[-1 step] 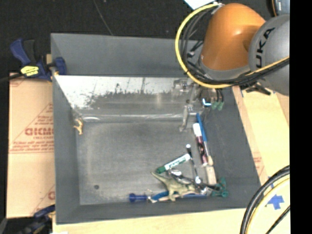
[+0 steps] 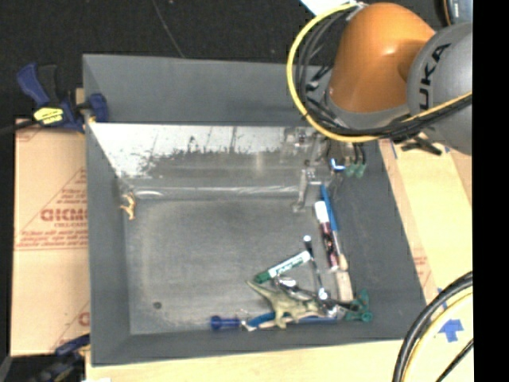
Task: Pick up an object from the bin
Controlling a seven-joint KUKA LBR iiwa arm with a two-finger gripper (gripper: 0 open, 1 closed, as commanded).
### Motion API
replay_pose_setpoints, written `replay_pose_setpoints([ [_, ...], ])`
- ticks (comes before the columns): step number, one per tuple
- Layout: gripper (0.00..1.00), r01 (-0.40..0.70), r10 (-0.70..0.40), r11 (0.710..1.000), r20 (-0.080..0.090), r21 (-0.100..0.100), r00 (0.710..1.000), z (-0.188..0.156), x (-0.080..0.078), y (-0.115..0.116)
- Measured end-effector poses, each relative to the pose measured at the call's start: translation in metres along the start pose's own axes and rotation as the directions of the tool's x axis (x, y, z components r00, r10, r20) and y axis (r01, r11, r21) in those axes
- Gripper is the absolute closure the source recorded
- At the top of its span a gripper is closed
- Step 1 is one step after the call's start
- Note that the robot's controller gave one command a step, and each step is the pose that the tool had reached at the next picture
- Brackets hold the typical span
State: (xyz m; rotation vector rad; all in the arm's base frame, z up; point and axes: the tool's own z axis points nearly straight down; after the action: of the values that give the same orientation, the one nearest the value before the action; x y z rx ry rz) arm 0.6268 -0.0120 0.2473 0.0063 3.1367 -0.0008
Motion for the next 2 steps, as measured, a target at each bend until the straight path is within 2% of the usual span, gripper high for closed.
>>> replay_pose_setpoints([
  [1, 0.0, 0.217, -0.217, 0.976, 0.002, 0.001, 0.976, 0.091, 0.045, 0.018],
  [2, 0.0, 0.241, -0.241, 0.971, 0.003, 0.0, 0.971, 0.086, 0.087, 0.037],
])
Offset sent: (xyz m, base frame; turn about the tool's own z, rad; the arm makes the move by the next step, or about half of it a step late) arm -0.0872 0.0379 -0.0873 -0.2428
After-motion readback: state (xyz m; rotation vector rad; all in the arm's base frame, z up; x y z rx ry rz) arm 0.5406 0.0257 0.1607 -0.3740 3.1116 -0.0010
